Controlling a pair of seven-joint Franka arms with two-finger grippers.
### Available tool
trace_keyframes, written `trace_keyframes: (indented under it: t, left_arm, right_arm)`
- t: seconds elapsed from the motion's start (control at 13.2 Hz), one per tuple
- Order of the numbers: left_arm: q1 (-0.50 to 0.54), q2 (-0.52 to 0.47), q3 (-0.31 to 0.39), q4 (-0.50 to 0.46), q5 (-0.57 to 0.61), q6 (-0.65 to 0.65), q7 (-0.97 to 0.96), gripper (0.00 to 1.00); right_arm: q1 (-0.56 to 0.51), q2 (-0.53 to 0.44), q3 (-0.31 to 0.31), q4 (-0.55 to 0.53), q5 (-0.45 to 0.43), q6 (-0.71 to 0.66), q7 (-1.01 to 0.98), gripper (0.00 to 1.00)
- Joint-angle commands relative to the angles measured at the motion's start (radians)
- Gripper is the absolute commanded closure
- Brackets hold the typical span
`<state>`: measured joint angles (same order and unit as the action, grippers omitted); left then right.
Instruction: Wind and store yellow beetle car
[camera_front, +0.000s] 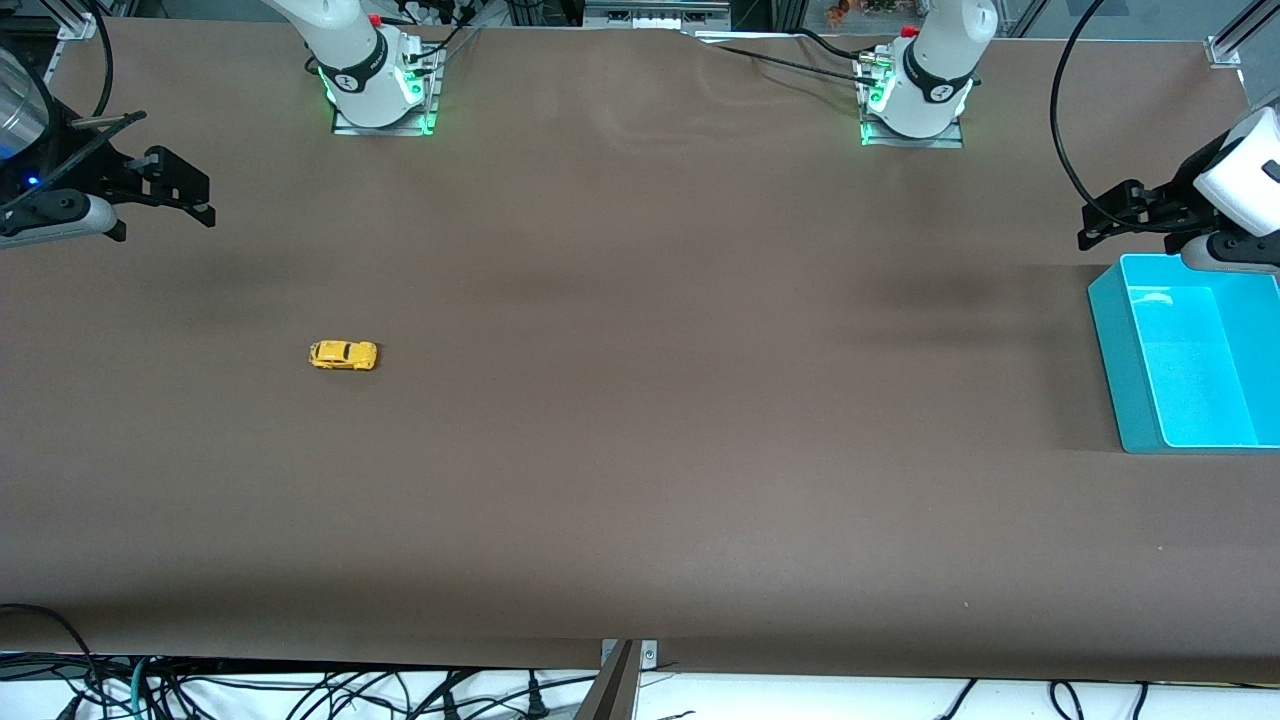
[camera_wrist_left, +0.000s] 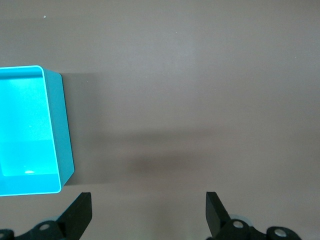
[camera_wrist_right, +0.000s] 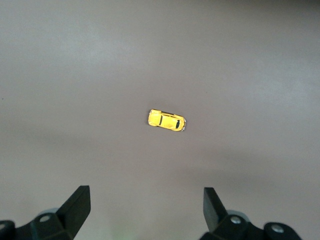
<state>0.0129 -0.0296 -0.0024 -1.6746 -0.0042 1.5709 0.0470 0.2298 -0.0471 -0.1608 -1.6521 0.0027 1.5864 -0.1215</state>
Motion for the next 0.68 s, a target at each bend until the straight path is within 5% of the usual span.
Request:
trace_keyframes:
  t: [0.0, 0.61]
  left_arm:
    - [0.005, 0.016, -0.005, 0.035, 0.016, -0.025, 0.004, 0.0]
    - [0.005, 0.016, -0.005, 0.035, 0.016, -0.025, 0.004, 0.0]
  right_arm:
    - [0.0, 0.009, 0.003, 0.026, -0.004, -0.028, 0.011, 0.0]
    - [0.005, 0.009, 0.004, 0.009, -0.003, -0.04, 0.017, 0.0]
